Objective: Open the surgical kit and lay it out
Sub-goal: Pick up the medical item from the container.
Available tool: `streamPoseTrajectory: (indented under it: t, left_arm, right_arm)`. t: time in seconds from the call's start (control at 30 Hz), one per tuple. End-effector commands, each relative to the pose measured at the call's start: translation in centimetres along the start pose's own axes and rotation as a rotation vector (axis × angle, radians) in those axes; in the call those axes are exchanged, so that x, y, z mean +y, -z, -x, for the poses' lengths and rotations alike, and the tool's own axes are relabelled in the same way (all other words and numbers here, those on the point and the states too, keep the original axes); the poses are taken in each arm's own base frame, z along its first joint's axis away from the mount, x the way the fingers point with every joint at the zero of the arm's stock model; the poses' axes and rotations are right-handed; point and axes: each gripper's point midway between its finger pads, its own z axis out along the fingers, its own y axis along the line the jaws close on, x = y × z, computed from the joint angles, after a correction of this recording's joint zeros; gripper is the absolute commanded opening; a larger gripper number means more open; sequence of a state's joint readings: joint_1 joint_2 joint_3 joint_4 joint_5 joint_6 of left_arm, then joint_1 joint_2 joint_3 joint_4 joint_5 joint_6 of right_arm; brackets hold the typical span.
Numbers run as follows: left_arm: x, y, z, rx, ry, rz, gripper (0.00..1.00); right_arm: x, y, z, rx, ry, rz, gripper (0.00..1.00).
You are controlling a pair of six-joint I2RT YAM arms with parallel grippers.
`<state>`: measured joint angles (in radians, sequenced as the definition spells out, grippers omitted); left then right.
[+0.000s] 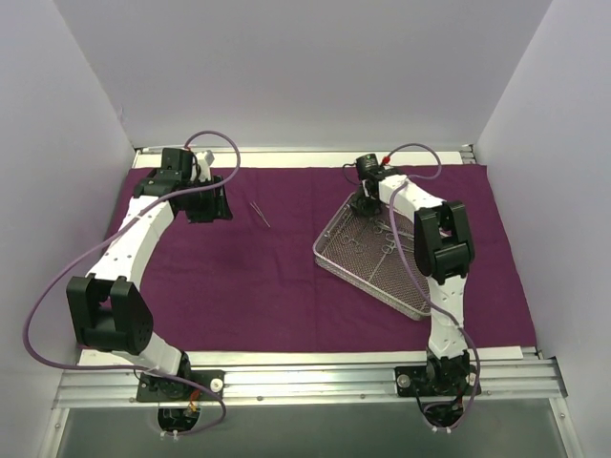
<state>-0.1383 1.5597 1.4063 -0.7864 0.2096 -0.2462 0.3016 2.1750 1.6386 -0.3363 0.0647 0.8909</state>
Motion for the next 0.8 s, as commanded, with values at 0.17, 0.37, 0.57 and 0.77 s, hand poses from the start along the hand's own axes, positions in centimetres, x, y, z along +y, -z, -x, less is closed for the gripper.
streamPoseTrajectory:
  t: [0.17,0.37,0.57,0.77]
  left_arm:
    - [0.1,0.2,1.0,-0.022,0.003,-0.017,0.64]
    - [-0.6,0.3,1.5,-0.022,0.019,-0.055,0.63]
    - [-2.0,-0.2,1.7,-0.02,0.058,-0.122,0.64]
    - [-4.5,-0.2,2.2,-0.026,0.087,-0.242,0.63]
  right_arm:
    - [-3.5,-0.7,-2.5,0.085,0.026,-0.117,0.0]
    - [-2.2,2.8,-0.9,0.069,0.021,-0.038,0.0]
    - [-1.3,6.6,0.4,0.029,0.035,0.034,0.0]
    - [-1.3,9.6,0.4,0.011,0.097,0.067,0.0]
